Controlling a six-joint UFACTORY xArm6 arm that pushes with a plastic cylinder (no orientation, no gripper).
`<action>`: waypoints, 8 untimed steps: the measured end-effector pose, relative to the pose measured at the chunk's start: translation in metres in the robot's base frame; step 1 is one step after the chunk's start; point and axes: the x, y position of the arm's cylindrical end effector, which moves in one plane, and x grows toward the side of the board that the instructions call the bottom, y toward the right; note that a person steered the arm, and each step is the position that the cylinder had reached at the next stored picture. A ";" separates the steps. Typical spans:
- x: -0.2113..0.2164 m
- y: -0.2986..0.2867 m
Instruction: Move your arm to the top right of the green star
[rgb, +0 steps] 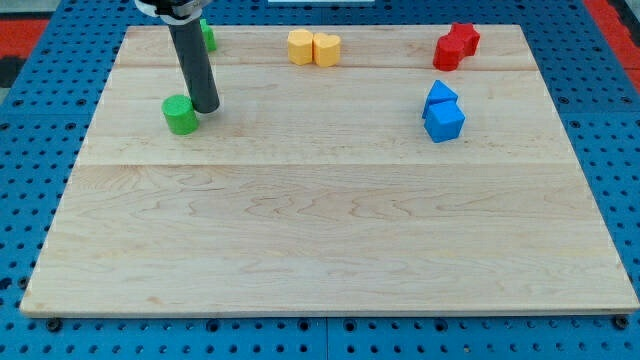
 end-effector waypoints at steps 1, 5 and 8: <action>0.033 -0.043; 0.127 -0.047; -0.044 0.017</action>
